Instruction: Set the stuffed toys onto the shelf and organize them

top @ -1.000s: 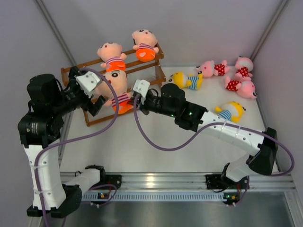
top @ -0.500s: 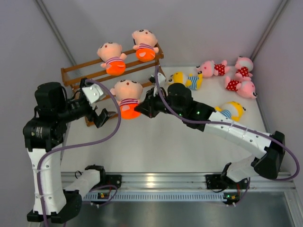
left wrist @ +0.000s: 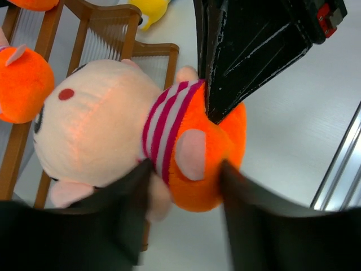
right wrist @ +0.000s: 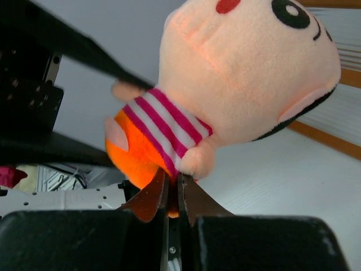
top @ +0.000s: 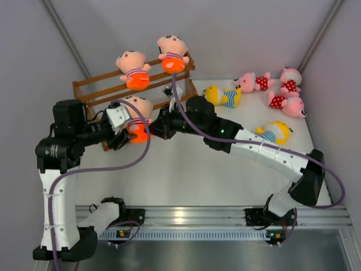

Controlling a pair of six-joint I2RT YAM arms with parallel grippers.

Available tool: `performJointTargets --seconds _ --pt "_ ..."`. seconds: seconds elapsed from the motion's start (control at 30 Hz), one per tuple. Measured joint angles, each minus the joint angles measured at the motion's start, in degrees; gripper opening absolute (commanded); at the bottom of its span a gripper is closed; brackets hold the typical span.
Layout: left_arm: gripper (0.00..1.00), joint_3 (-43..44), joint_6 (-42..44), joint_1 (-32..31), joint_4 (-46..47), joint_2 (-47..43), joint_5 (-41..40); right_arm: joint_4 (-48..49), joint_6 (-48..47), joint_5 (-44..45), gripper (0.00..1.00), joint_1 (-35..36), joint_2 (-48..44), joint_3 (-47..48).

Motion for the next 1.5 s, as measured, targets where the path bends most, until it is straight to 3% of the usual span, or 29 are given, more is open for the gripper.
performJointTargets --seconds 0.07,0.1,0.2,0.3,0.33,0.43,0.63,0.77,1.13,1.37,1.5 --pt "0.2 -0.35 0.79 0.0 -0.42 -0.24 -0.44 0.59 0.02 -0.42 0.0 0.17 0.26 0.04" --pt "0.0 -0.59 1.14 0.0 -0.57 -0.28 -0.61 0.79 0.0 -0.63 0.0 0.17 0.26 0.04" --pt "0.0 -0.92 1.92 0.0 -0.66 -0.61 -1.27 1.14 -0.22 -0.92 0.0 0.22 0.28 0.24" --pt "0.0 -0.52 1.92 -0.02 -0.81 -0.42 -2.64 1.11 -1.14 -0.98 0.42 0.26 0.28 0.35" --pt "0.0 0.22 1.88 -0.07 -0.9 -0.15 -4.02 1.07 -1.6 -0.94 0.62 0.26 0.28 0.37" --pt "0.0 3.93 1.88 -0.15 -0.24 0.76 -11.1 0.66 -3.85 -1.6 0.76 0.31 0.02 0.68" --pt "0.0 14.64 4.17 -0.15 2.45 4.39 -26.1 -0.44 -7.63 -1.05 0.81 -0.39 -6.43 -4.07" --pt "0.0 20.06 6.23 -0.15 3.41 7.65 -29.97 -0.46 -9.29 -1.11 0.81 -1.97 -12.35 -8.04" --pt "0.0 25.44 8.02 0.79 5.07 23.12 -29.97 -0.28 -15.3 -4.24 0.82 -6.58 -15.19 -11.1" --pt "0.0 28.11 7.89 9.46 5.95 29.73 -26.29 0.2 -17.84 -7.23 0.83 -7.82 -15.21 -12.41" --pt "0.0 28.2 8.07 10.51 5.97 29.79 -24.35 0.24 -18.18 -8.7 0.82 -8.59 -15.19 -13.35"
